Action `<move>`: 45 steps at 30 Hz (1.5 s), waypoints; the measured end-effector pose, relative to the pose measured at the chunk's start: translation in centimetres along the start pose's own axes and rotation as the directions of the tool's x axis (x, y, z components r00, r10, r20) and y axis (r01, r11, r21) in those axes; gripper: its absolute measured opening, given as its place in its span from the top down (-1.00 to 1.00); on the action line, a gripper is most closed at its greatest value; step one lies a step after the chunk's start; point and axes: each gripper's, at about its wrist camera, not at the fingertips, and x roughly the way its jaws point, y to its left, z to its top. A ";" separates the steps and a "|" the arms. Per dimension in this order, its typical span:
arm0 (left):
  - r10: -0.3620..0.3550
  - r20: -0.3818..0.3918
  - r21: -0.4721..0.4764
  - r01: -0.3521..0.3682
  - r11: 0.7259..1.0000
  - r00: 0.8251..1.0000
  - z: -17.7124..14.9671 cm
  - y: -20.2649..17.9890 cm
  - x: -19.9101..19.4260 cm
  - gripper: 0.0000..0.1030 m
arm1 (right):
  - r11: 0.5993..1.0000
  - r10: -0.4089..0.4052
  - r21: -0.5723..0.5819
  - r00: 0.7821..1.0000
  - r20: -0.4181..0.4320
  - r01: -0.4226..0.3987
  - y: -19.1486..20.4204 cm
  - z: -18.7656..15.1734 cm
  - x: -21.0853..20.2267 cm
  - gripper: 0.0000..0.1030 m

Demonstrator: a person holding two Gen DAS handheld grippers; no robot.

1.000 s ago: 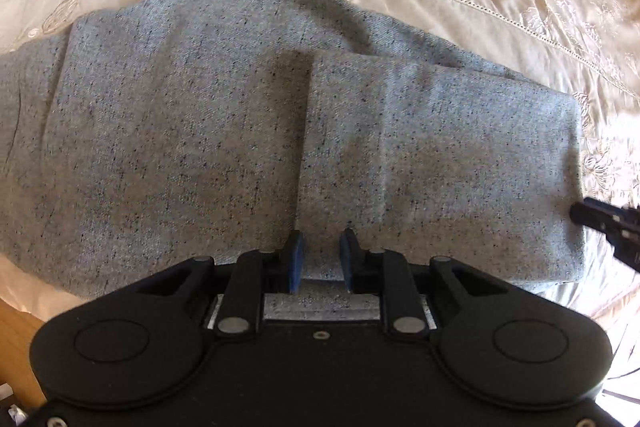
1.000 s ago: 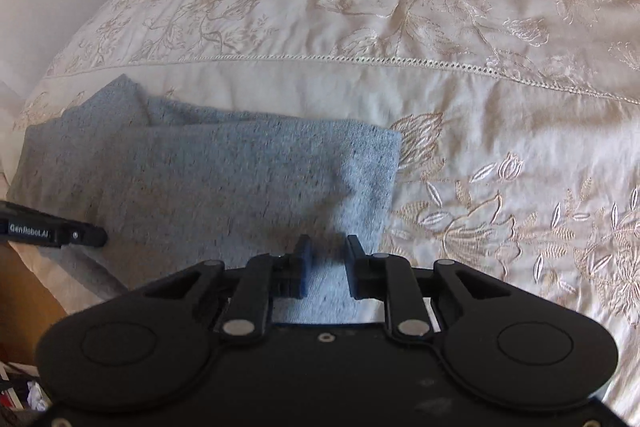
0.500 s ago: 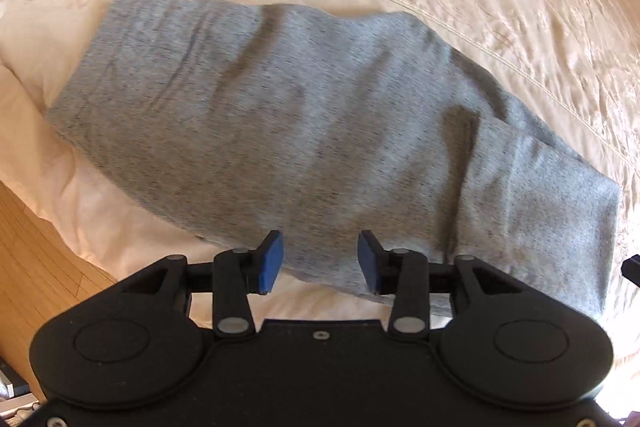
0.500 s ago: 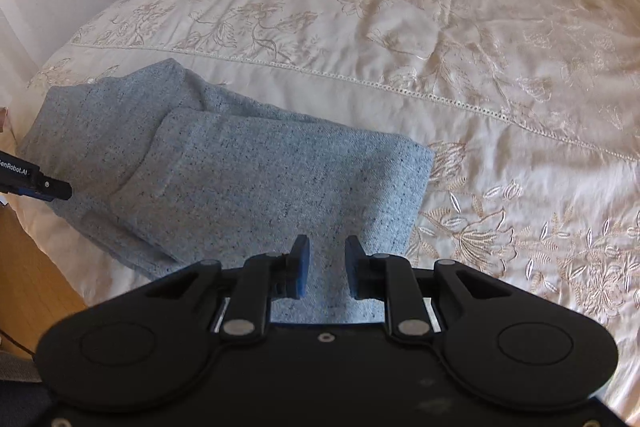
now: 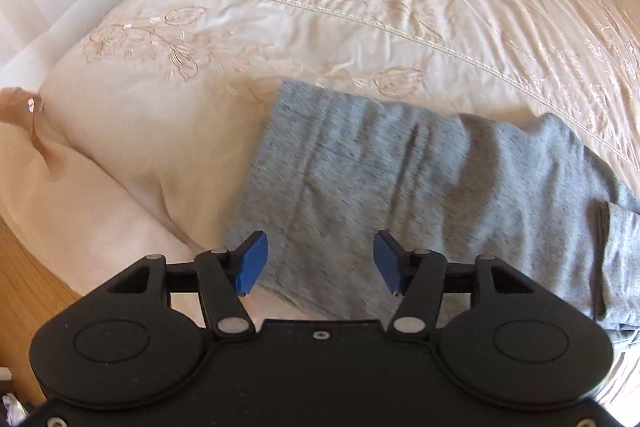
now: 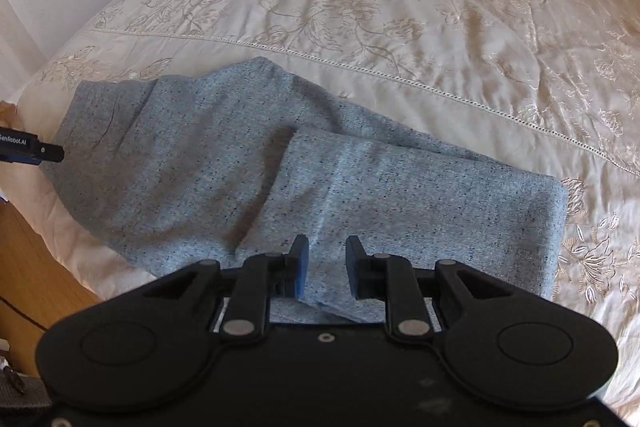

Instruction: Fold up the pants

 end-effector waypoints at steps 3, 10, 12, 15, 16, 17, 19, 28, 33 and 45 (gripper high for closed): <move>-0.024 -0.010 0.016 0.024 1.000 1.000 1.9 2.5 2.0 -0.26 | 1.000 -0.008 0.026 1.000 -0.012 0.009 2.0 0.5 0.5 0.57; -0.175 -0.174 0.019 0.181 0.983 0.969 2.8 5.7 8.0 -0.57 | 0.998 -0.042 0.046 0.998 -0.046 0.044 6.4 1.2 1.0 0.57; -0.233 -0.200 0.012 0.240 0.971 0.952 2.5 5.8 8.9 -0.65 | 0.998 -0.044 0.052 0.997 -0.056 0.047 7.3 1.4 1.2 0.57; -0.340 -0.274 0.005 0.355 0.935 0.900 1.6 5.2 9.8 -0.75 | 0.997 -0.043 0.054 0.996 -0.072 0.047 8.2 1.9 2.1 0.57; -0.360 -0.292 0.019 0.382 0.924 0.886 1.2 4.6 9.8 -0.82 | 0.997 -0.046 0.051 0.996 -0.075 0.050 8.6 2.1 2.3 0.57; -0.357 -0.292 0.044 0.386 0.922 0.887 0.9 4.2 9.8 -0.86 | 0.998 -0.046 0.048 0.996 -0.076 0.050 8.8 2.2 2.4 0.57; -0.357 -0.273 0.044 0.382 0.923 0.894 0.6 4.0 10.0 -0.89 | 0.998 -0.045 0.043 0.996 -0.078 0.048 9.6 2.7 2.4 0.57; -0.382 -0.152 -0.221 0.345 0.912 0.912 1.5 5.8 9.6 0.02 | 0.992 -0.111 0.060 0.993 -0.029 0.113 9.4 3.2 2.7 0.57; -0.363 -0.104 -0.200 0.338 0.920 0.926 1.8 6.1 6.8 0.57 | 0.968 -0.177 0.188 0.984 0.025 0.169 6.1 3.0 3.6 0.57; -0.326 -0.014 -0.116 0.322 0.940 0.945 2.6 5.3 2.2 0.80 | 0.965 -0.130 0.217 0.986 -0.105 0.150 3.9 -0.2 9.4 0.88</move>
